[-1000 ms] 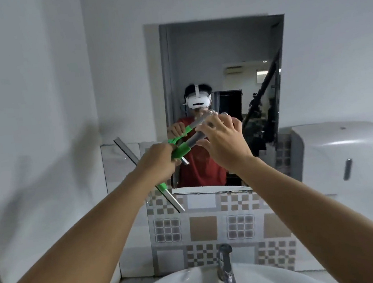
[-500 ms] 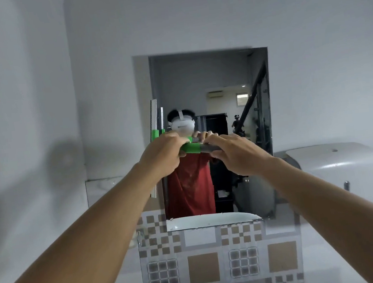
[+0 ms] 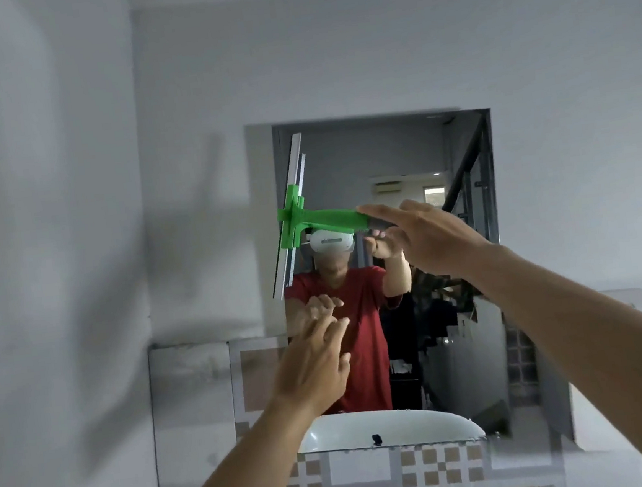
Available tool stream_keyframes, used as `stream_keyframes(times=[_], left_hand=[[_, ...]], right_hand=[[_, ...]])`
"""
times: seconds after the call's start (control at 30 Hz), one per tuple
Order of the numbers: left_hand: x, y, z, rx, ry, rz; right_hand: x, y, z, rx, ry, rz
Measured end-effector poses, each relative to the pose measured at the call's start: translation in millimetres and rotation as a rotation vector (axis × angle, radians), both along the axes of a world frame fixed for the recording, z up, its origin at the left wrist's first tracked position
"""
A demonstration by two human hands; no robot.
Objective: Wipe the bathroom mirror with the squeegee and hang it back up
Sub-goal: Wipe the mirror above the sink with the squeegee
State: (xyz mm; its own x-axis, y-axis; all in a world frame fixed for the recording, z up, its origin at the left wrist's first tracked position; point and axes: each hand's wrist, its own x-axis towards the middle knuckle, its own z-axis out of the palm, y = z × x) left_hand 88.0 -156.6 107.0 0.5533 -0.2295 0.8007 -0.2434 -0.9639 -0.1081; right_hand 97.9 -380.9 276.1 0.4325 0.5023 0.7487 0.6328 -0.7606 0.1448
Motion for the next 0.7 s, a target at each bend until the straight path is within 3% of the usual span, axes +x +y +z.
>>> stream_keyframes(times=[0.27, 0.7], left_hand=[[44.9, 1.0, -0.3, 0.030, 0.097, 0.230], [60.5, 2.8, 1.5, -0.012, 0.104, 0.224]], right_hand=[[30.5, 8.1, 20.7, -0.046, -0.038, -0.007], [51.7, 23.0, 58.8, -0.139, -0.137, -0.115]])
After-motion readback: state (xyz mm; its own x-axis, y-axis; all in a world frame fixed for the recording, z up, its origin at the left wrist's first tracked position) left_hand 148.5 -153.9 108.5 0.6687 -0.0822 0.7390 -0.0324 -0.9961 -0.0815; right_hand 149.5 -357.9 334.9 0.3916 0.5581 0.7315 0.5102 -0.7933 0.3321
